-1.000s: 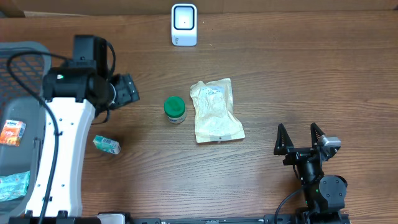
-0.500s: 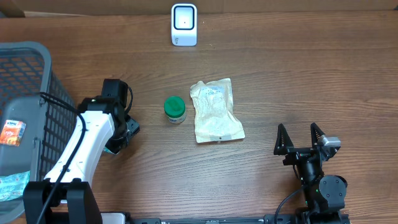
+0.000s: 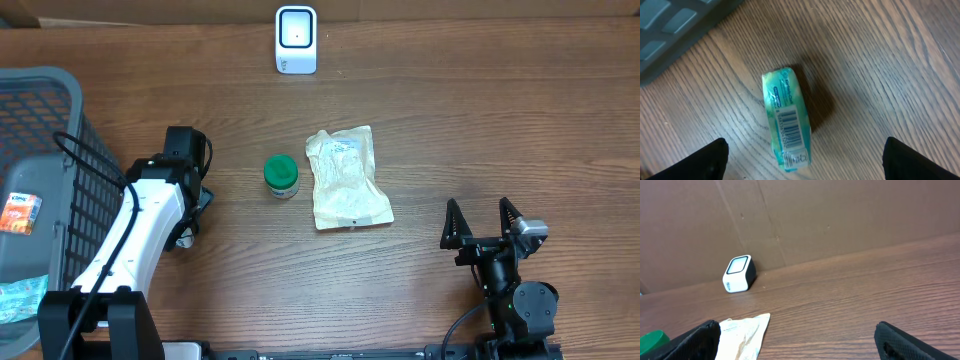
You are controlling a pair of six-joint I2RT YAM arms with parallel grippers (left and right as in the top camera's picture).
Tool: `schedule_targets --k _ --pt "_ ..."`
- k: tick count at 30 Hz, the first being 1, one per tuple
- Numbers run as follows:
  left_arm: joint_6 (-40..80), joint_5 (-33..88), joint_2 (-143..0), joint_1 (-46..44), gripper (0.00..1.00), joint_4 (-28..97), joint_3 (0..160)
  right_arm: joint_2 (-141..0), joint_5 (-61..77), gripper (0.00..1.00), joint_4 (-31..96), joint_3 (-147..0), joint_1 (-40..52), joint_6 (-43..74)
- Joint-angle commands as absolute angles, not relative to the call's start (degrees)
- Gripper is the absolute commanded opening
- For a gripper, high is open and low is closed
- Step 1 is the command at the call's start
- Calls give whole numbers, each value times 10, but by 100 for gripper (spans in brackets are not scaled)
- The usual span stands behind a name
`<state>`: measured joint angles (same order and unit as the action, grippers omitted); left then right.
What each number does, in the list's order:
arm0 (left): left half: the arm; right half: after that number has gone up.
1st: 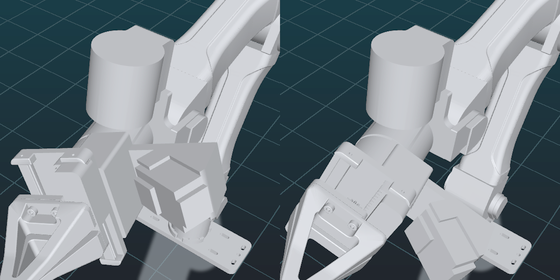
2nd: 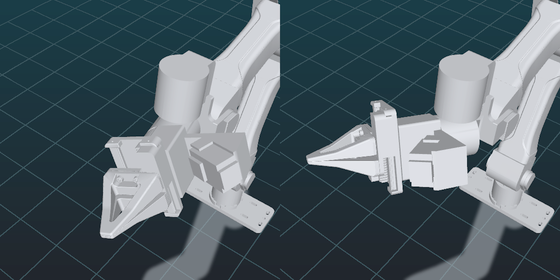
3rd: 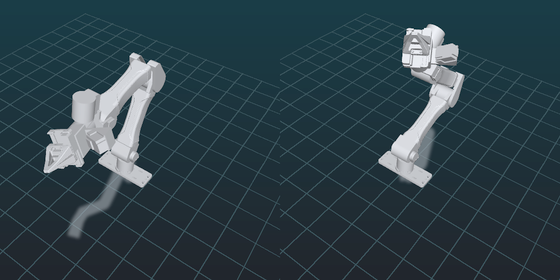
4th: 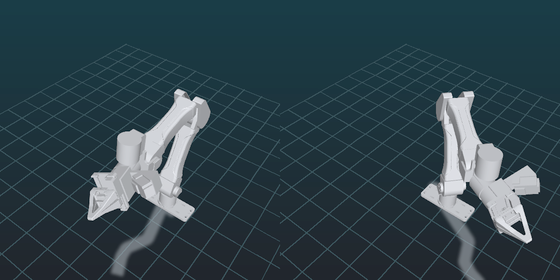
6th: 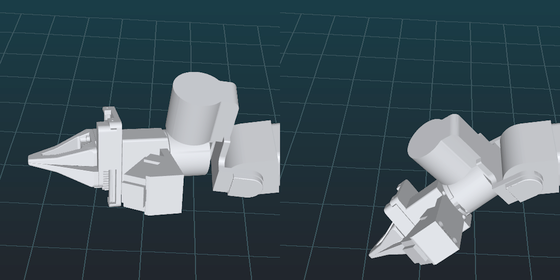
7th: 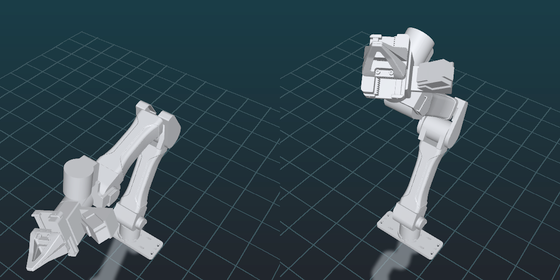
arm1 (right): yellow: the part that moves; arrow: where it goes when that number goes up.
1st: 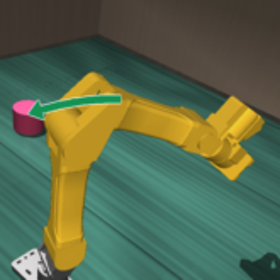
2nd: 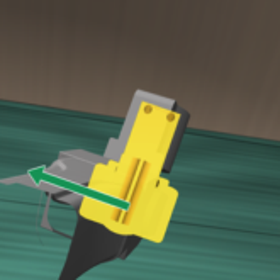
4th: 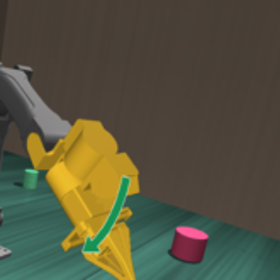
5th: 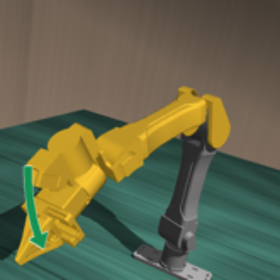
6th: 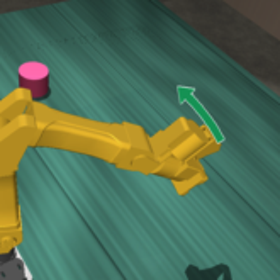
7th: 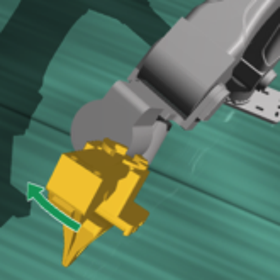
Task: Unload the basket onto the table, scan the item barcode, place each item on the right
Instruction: 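Lift the teal package out and lower it toward the table, then set the teal package down left of the jar and open gripper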
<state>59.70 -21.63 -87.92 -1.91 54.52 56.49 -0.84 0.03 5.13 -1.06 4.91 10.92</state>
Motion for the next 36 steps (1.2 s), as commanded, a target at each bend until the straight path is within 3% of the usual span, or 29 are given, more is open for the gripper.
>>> schedule_targets --k 1,7,11,16,18,27,32,36 --pt "618 -236 -881 -23 80 533 539 -2 3 100 48 -5 48 111" --pt "617 -235 -888 -23 75 464 482 -2 3 100 48 -5 48 111" --pt "618 -228 -888 -23 49 429 465 -2 3 100 48 -5 48 111" --pt "617 -213 -888 -23 31 417 452 -2 3 100 48 -5 48 111" --pt "617 -197 -888 -23 4 419 451 -2 3 100 48 -4 48 111" --pt "447 -116 -887 -23 4 403 486 -2 3 100 48 -4 48 111" --pt "282 31 -887 -23 4 418 570 -2 3 100 48 -4 48 111" --pt "242 107 -887 -24 4 399 591 -2 3 100 48 -4 48 111"
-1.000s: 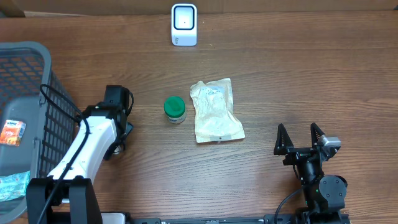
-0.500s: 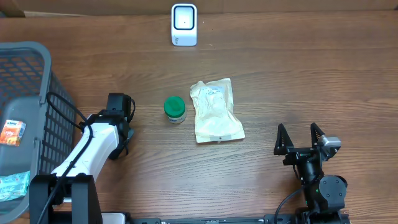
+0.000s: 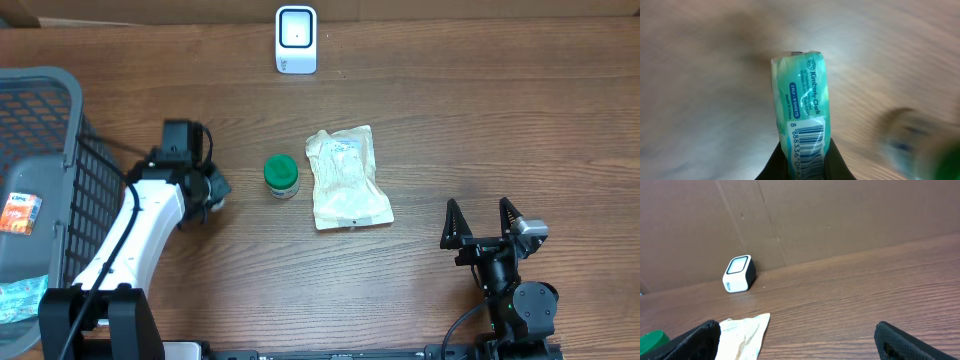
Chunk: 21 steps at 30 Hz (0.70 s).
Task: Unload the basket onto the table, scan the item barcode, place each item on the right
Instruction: 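Set the teal package down left of the jar and open gripper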
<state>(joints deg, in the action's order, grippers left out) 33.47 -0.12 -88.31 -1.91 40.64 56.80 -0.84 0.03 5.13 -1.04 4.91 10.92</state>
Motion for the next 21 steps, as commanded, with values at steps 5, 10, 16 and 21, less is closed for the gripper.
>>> schedule_targets --k 5,10,16,21 --pt "226 109 -898 -53 4 391 589 -2 3 100 48 -5 48 111" --pt "170 87 -938 -112 4 378 589 -2 3 100 48 -5 48 111" --pt "170 18 -975 -152 25 378 589 -2 3 100 48 -4 48 111" --pt "192 13 -974 -147 94 409 605 -2 3 100 48 -4 48 111"
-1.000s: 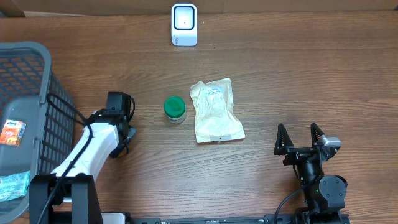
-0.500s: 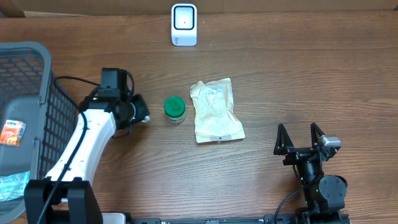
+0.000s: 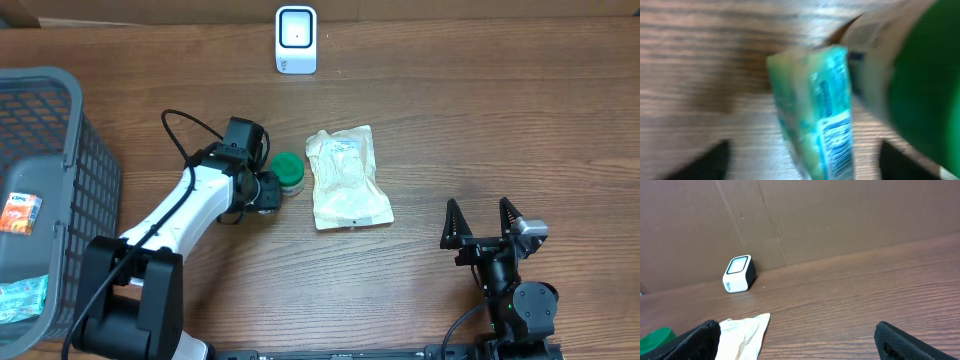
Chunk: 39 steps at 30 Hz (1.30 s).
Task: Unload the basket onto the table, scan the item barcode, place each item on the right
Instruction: 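Set the teal package down left of the jar and open gripper, then reach into the basket and grasp the orange Kleenex tissue pack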
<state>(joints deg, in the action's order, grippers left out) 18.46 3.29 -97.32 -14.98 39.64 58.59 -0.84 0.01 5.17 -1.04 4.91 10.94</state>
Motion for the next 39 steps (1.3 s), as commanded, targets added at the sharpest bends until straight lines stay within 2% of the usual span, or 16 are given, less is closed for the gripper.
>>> schedule_targets --k 1,8,11,14,20,24,28,34,39 --pt "196 8 -974 -145 96 428 618 -2 3 100 48 -5 48 111" --pt "215 -25 -966 -145 95 610 809 -2 3 100 48 -5 48 111" --pt "215 -26 -962 -145 100 675 914 -2 3 100 48 -5 48 111" --pt "209 -25 -962 -143 100 740 1035 -2 3 100 48 -5 48 111" --pt "197 -37 -962 -94 100 865 1254 -2 3 100 48 -4 48 111" --pt "223 -55 -960 -5 100 919 1351 -2 3 100 48 -5 48 111" --pt "303 -31 -957 133 100 950 1382 -2 3 100 48 -4 48 111" --pt "369 -17 -965 322 100 942 1349 -2 3 100 48 -5 48 111" --pt "368 -31 -966 405 100 881 1255 -2 3 100 48 -5 48 111"
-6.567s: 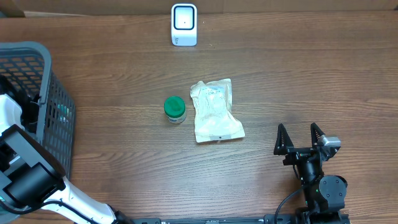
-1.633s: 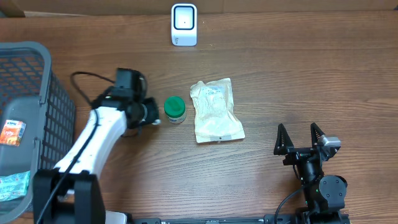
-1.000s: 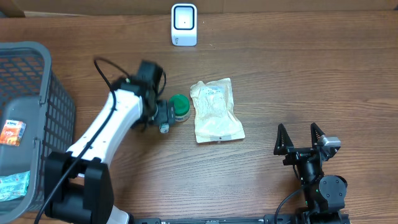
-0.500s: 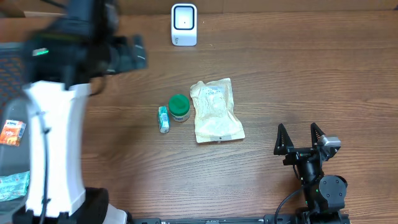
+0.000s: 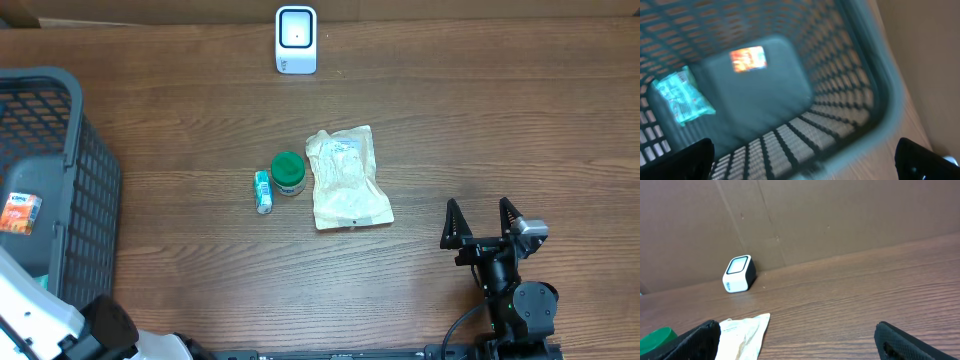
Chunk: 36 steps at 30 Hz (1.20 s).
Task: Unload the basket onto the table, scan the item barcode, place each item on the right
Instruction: 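Reach into the basket and grasp the orange Kleenex tissue pack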
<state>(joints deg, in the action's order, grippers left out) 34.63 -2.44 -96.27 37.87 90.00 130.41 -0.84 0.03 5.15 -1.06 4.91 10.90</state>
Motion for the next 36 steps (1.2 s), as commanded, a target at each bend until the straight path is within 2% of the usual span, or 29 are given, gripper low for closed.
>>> schedule_targets --k 1,10,15,18,21,28,36 --pt "361 -39 -966 413 100 867 1233 -2 3 100 48 -4 48 111" --pt "194 -64 -983 439 100 695 1008 -2 3 100 48 -4 48 111" --pt "113 -66 -1031 440 100 603 946 -2 3 100 48 -4 48 111" --pt "76 -67 -1068 440 100 588 945 -2 3 100 48 -4 48 111" --pt "57 -69 -1108 441 100 582 945 -2 3 100 48 -4 48 111" --pt "57 -102 -1179 442 86 562 945 -2 3 100 48 -5 48 111" --pt "73 -138 -1199 443 86 529 945 -2 3 100 48 -5 48 111"
